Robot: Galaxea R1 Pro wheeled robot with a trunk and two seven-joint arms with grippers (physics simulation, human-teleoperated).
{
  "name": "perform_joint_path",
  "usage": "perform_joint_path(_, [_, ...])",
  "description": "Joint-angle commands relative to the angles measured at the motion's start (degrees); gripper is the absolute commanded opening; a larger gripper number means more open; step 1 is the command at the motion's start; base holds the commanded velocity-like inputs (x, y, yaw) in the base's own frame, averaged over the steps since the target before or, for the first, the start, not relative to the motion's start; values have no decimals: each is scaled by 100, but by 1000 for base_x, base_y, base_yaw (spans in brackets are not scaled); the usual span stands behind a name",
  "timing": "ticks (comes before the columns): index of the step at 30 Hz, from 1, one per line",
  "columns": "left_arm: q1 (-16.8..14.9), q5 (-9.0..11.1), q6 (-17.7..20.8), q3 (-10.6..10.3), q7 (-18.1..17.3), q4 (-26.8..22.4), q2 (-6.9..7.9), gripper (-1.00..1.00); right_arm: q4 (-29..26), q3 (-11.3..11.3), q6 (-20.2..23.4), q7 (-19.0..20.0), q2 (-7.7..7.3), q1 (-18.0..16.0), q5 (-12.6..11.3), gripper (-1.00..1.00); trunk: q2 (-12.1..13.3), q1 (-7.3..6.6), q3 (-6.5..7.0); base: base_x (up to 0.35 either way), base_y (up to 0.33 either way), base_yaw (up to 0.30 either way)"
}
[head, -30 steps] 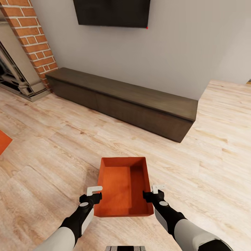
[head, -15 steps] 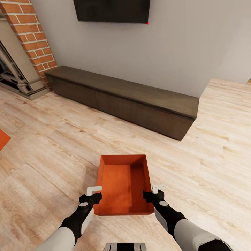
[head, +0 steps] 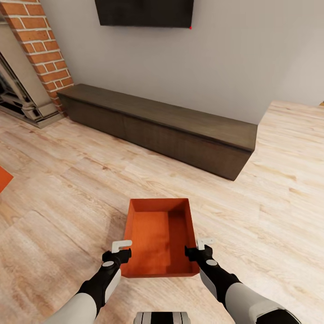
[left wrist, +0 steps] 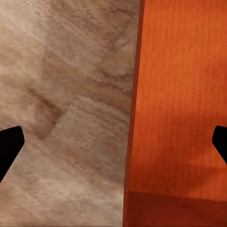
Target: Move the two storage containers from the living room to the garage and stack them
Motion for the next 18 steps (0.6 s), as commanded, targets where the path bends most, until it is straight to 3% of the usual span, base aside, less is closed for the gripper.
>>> perform_joint_path(1, [-1, -15, 16, 28, 2, -7, -6, 100, 6, 50, -22, -27, -2, -4, -60, 100, -43, 22, -22, 0, 0, 0])
perform_joint_path(18, [-1, -15, 16, 28, 2, -7, -6, 100, 14, 33, -27, -27, -68, -4, -63, 100, -83, 44, -40, 0, 0, 0])
